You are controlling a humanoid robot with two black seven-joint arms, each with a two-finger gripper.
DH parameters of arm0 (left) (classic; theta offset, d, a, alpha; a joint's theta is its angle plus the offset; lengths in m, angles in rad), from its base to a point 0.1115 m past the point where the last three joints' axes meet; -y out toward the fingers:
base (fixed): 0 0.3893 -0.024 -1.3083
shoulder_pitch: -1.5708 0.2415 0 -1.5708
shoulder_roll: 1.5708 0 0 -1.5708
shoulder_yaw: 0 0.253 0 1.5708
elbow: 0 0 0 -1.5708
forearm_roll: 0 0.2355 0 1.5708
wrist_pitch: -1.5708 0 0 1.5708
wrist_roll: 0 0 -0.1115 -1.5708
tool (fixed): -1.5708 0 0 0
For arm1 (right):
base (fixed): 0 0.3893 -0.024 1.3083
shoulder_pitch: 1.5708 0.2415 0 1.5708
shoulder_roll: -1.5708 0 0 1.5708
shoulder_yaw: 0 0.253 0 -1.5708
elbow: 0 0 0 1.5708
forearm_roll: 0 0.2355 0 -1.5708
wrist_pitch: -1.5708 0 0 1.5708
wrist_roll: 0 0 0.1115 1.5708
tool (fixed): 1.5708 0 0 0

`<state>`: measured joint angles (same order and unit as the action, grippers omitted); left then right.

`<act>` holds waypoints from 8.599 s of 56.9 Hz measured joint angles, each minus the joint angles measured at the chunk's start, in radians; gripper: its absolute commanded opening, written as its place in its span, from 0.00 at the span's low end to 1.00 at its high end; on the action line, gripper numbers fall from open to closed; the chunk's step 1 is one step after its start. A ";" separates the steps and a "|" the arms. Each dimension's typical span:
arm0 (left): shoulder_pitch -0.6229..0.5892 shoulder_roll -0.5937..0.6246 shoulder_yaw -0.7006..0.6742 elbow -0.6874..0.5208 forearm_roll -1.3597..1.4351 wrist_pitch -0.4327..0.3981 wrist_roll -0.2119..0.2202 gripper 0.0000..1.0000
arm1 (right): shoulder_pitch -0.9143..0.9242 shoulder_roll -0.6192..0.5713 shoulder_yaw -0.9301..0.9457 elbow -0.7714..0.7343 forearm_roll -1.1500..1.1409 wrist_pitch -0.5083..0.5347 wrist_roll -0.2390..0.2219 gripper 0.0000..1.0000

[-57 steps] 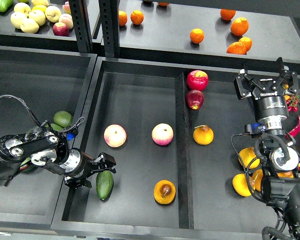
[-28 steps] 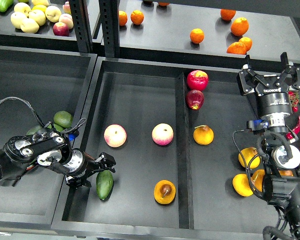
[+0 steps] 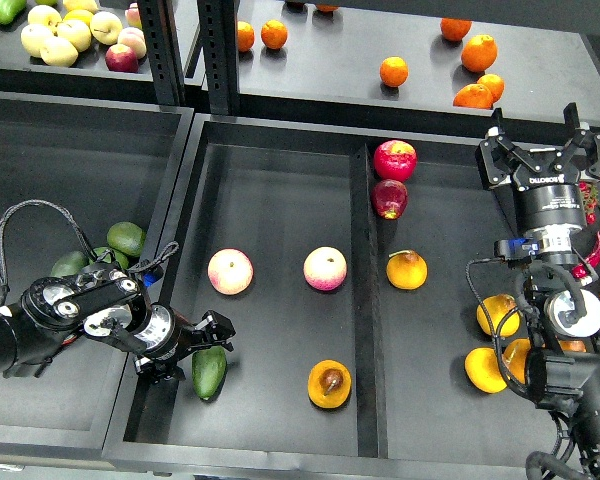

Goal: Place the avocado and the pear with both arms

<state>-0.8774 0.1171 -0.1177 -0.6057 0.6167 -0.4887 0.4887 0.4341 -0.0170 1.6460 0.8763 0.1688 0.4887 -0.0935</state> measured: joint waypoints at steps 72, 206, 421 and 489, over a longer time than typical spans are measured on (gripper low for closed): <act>0.026 -0.072 0.027 0.074 0.002 0.000 0.000 0.98 | -0.015 0.005 0.002 0.022 0.000 0.000 0.000 0.99; -0.154 0.196 -0.076 0.170 -0.186 0.000 0.000 0.36 | -0.041 0.012 0.015 0.025 0.003 0.000 0.000 0.99; -0.002 0.273 0.008 0.213 -0.278 0.000 0.000 0.80 | 0.039 -0.231 -0.424 -0.033 -0.075 0.000 -0.138 0.99; -0.037 0.231 -0.006 0.210 -0.281 0.000 0.000 0.84 | 0.300 -0.294 -1.377 -0.169 -0.237 0.000 -0.395 0.99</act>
<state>-0.9142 0.3482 -0.1241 -0.3957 0.3359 -0.4887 0.4887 0.7343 -0.3108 0.2693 0.7072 -0.0686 0.4887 -0.4888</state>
